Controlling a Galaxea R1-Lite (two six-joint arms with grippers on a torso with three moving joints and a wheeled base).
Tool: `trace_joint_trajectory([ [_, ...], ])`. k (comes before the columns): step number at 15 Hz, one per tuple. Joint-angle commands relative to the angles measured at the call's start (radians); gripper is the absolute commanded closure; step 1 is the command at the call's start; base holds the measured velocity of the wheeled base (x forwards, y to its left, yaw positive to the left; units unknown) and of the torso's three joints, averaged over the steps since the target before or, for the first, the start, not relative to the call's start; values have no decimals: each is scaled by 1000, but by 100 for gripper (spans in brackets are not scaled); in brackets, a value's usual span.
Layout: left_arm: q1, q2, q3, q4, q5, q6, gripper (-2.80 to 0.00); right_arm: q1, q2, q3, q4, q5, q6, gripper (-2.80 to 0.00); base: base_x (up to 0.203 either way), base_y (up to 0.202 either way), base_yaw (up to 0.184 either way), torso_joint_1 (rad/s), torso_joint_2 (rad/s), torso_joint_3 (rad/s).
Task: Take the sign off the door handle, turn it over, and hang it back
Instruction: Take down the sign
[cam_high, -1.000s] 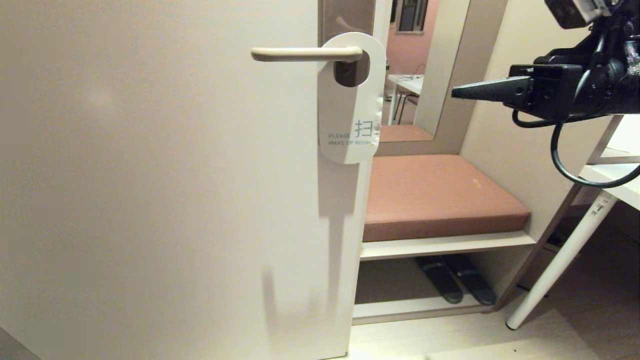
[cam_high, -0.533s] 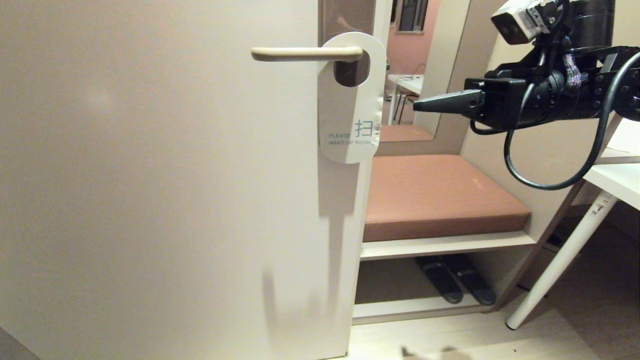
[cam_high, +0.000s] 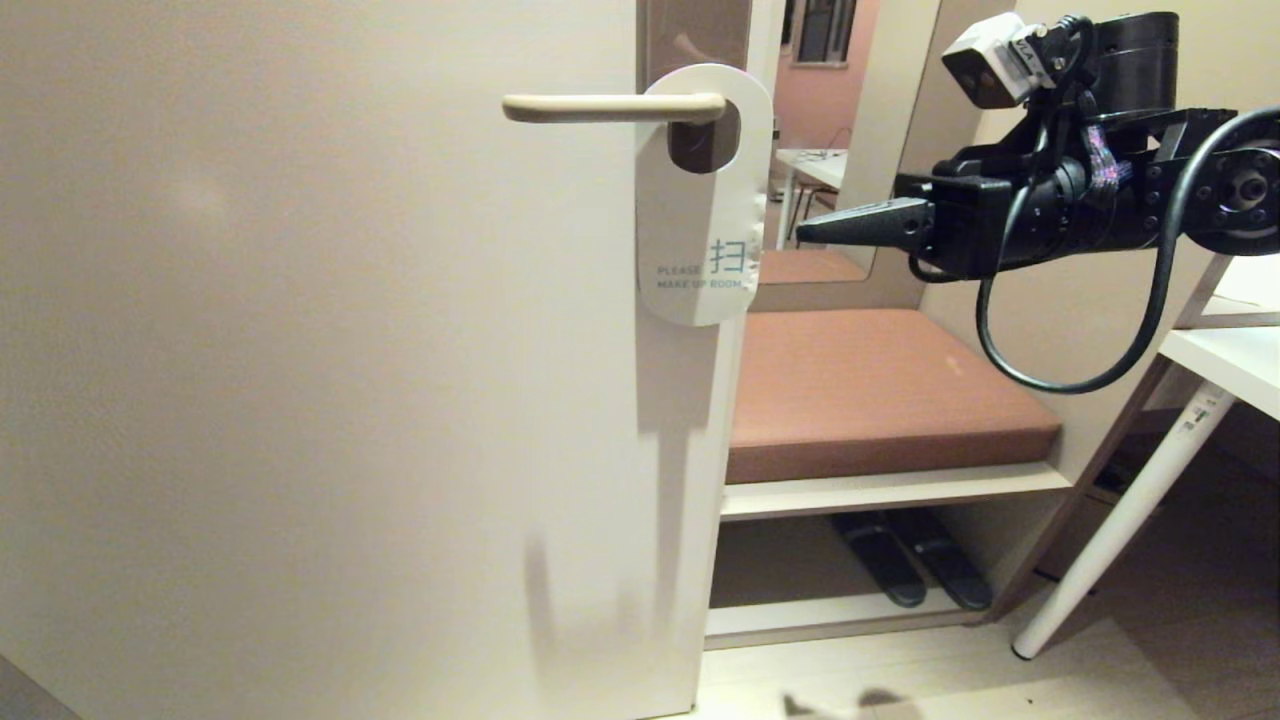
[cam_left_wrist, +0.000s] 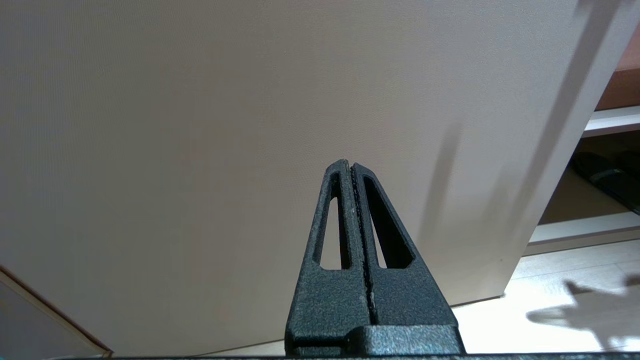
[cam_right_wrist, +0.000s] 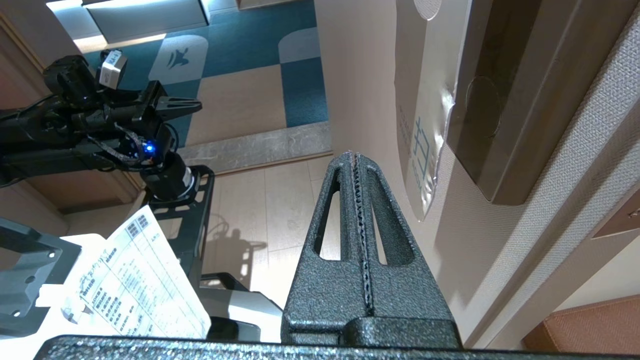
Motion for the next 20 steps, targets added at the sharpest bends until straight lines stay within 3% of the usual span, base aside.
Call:
trace_joint_trajectory([
  [1, 0, 0, 0, 0, 0, 1, 0, 1, 1, 0, 1, 7, -2, 0, 0, 0, 0, 0, 0, 0],
  [2, 0, 0, 0, 0, 0, 1, 0, 1, 1, 2, 1, 7, -2, -280, 0, 0, 0, 0, 0, 0],
  [12, 0, 0, 0, 0, 0, 1, 0, 7, 61, -67, 1, 7, -2, -280, 0, 0, 0, 0, 0, 0],
  [20, 0, 0, 0, 0, 0, 1, 0, 59, 104, -128, 1, 7, -2, -280, 0, 0, 0, 0, 0, 0],
])
